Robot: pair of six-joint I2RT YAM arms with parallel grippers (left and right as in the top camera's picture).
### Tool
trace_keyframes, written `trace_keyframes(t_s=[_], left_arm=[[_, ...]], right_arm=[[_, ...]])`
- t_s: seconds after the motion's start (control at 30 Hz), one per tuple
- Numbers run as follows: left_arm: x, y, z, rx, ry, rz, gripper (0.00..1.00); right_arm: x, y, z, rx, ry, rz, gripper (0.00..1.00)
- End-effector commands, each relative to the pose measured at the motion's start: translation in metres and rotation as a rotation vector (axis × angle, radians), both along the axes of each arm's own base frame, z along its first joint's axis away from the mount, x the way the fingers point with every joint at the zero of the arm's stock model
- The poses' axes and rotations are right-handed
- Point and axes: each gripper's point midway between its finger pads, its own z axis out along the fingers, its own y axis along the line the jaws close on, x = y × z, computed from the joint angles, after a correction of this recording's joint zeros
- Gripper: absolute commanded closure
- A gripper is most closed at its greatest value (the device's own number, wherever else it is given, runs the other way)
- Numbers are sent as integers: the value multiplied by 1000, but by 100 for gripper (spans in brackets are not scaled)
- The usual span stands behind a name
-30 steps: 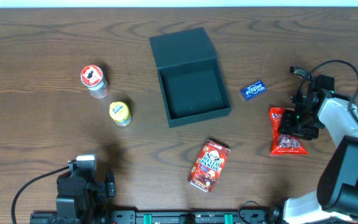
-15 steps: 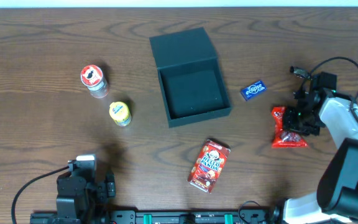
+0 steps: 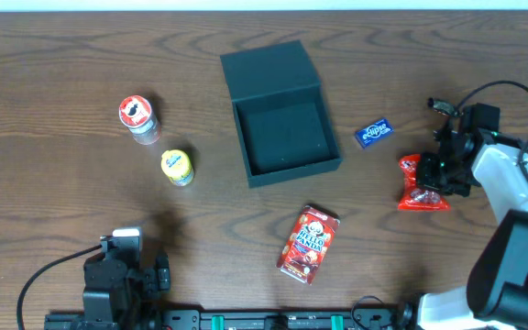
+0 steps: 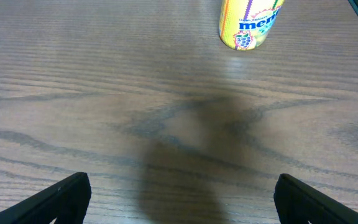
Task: Pack container
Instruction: 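Lift the Hacks bag with the right gripper and carry it to the box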
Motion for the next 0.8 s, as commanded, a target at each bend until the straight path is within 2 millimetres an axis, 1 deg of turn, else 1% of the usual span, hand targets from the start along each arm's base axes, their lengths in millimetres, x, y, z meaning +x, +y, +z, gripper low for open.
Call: trace_keyframes(t_s=[0.0, 0.1, 0.17, 0.2, 0.33, 0.4, 0.5, 0.57, 0.67, 0.77], left_arm=[[-5, -1, -15, -7, 51, 2, 5], [-5, -1, -15, -7, 51, 2, 5], [-5, -1, -15, -7, 51, 2, 5], [-5, -1, -15, -7, 51, 1, 5], [-5, -1, -15, -7, 51, 1, 5], [-5, -1, -15, -7, 51, 1, 5], [-5, -1, -15, -7, 51, 2, 5], [-5, -1, -15, -7, 51, 1, 5], [-5, -1, -15, -7, 51, 1, 5], [-5, -1, -15, -7, 51, 2, 5]], right_arm=[[8, 24, 29, 53, -104, 41, 98], [14, 42, 68, 64, -224, 92, 99], [13, 54, 98, 65, -296, 93, 99], [11, 61, 113, 68, -334, 94, 99], [1, 92, 164, 103, -447, 105, 99], [-7, 106, 185, 121, -480, 105, 99], [-20, 115, 203, 116, -448, -4, 99], [-21, 128, 213, 126, -448, 25, 99], [-13, 155, 226, 142, -474, 114, 99], [-2, 178, 228, 145, -469, 176, 99]])
